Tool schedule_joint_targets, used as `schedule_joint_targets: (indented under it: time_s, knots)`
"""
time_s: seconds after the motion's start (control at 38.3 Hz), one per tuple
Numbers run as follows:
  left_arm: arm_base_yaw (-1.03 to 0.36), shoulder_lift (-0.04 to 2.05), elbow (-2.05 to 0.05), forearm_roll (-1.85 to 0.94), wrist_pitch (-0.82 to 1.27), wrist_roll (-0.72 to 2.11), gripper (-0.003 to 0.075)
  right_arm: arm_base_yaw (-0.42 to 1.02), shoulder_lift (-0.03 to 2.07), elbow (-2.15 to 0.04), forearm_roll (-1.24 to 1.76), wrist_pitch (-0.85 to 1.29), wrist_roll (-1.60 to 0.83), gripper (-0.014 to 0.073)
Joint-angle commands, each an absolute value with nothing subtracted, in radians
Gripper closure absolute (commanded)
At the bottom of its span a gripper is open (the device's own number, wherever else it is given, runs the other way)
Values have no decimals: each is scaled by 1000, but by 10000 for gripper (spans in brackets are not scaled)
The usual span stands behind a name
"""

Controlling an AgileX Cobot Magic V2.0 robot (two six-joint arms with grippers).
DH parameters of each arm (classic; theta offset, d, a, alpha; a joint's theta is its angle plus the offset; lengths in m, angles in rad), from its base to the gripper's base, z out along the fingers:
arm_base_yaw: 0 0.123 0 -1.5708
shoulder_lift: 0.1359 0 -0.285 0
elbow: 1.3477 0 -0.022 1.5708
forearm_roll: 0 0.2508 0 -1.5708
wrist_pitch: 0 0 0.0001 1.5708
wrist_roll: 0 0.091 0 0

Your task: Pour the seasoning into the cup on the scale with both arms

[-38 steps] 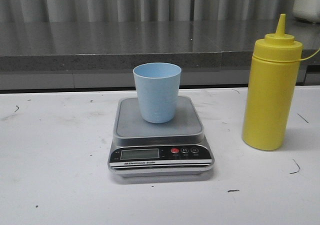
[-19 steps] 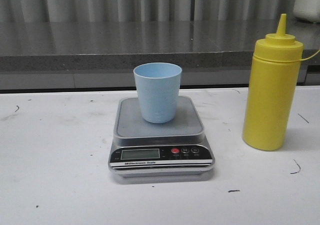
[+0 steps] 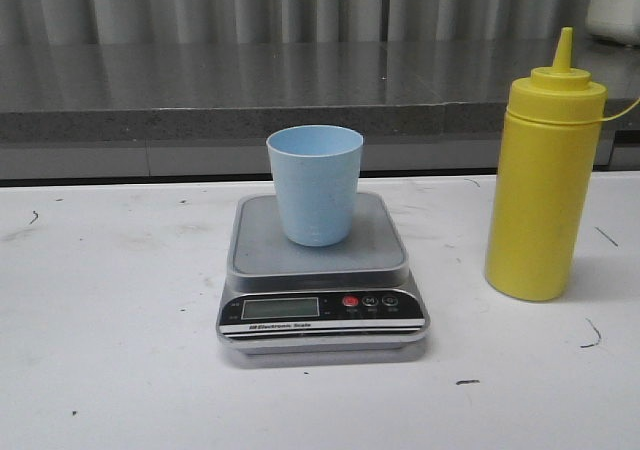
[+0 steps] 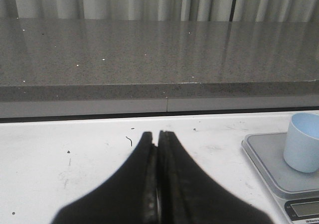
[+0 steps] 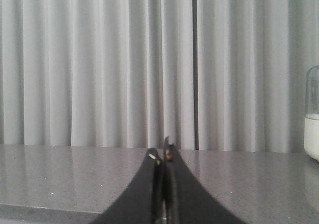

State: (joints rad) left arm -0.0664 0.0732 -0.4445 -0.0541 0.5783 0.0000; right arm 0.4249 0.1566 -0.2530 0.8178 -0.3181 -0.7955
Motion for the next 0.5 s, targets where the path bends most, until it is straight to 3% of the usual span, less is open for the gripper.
schedule_joint_targets:
  time_s: [0.0, 0.47]
  knots:
    - [-65, 85, -469, -63, 492, -8, 740, 419, 167, -285, 800, -369, -807, 714]
    - [-63, 58, -443, -63, 458, -8, 740, 419, 167, -285, 800, -369, -807, 714]
